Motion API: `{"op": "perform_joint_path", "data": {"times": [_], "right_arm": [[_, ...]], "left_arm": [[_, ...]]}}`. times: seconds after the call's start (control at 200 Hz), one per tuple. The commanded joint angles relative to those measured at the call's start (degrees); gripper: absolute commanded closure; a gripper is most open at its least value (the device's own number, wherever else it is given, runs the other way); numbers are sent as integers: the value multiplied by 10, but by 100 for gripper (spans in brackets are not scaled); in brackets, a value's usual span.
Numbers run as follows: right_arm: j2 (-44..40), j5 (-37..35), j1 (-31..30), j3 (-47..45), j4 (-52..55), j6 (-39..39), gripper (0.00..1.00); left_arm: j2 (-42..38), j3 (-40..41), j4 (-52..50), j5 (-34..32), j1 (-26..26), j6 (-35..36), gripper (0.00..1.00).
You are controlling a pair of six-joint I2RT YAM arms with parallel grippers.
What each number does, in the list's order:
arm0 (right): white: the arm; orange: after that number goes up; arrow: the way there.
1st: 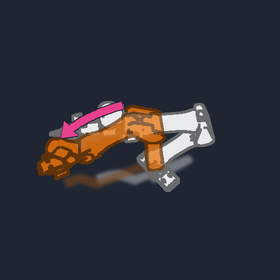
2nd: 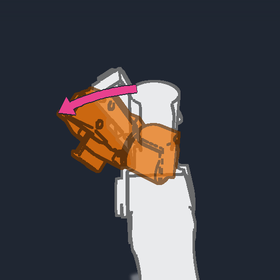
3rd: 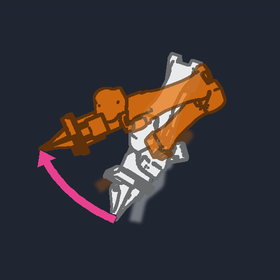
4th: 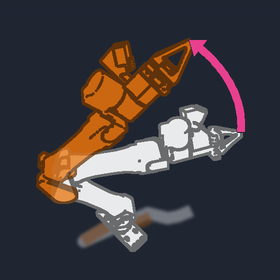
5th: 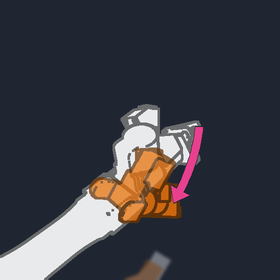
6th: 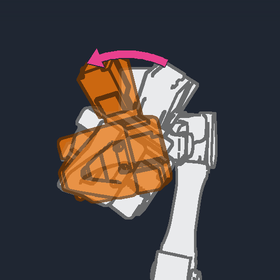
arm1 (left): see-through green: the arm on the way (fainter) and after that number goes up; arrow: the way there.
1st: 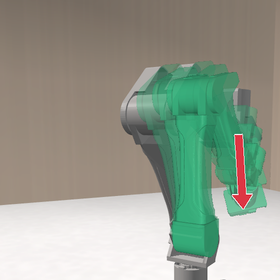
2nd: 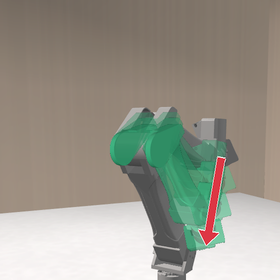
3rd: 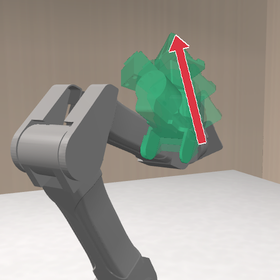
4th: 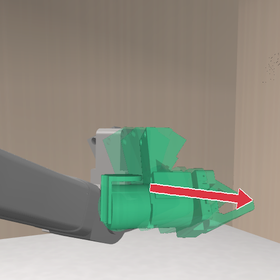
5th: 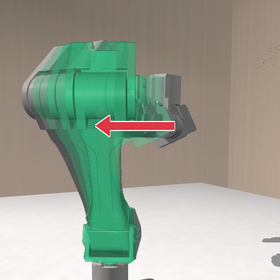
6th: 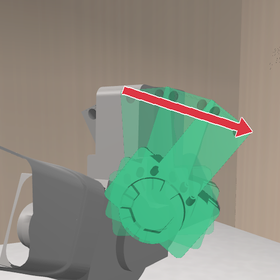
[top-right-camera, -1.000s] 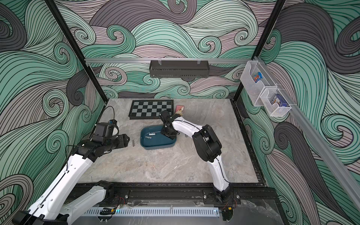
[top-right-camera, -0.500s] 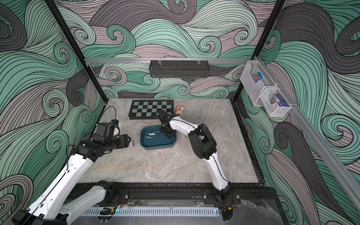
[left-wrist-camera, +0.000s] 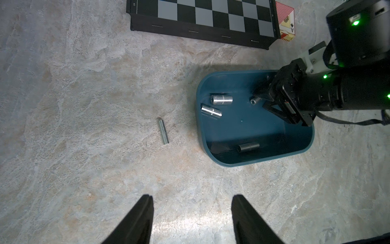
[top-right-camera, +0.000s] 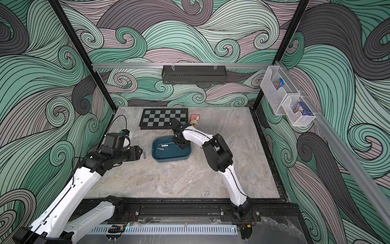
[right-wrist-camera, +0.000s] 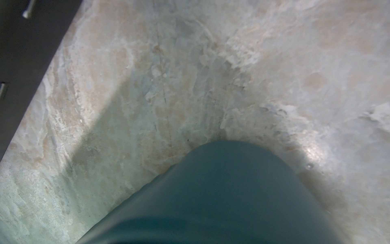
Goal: Take out the socket from the storage box
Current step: Pick up the socket head from the storage box.
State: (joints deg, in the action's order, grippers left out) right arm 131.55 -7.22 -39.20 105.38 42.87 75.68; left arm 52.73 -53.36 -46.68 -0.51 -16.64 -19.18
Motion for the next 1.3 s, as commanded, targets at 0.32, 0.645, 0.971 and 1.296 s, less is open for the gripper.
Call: {"op": "perform_joint_path", "data": {"times": [0.32,0.645,0.971,1.296], "right_arm": [[-11,-6,-1,-60,39,-48,64],[-18,-11,16,-80,49,-100,68],[26,39,18,-49,50,-144,75],[27,22,8,-14,63,-186,86]], "left_arm": [[-4,2,7,11,-4,10,37],[-3,2,8,11,-8,12,37],[-3,3,8,9,-11,11,37],[0,3,7,8,-11,12,37]]}}
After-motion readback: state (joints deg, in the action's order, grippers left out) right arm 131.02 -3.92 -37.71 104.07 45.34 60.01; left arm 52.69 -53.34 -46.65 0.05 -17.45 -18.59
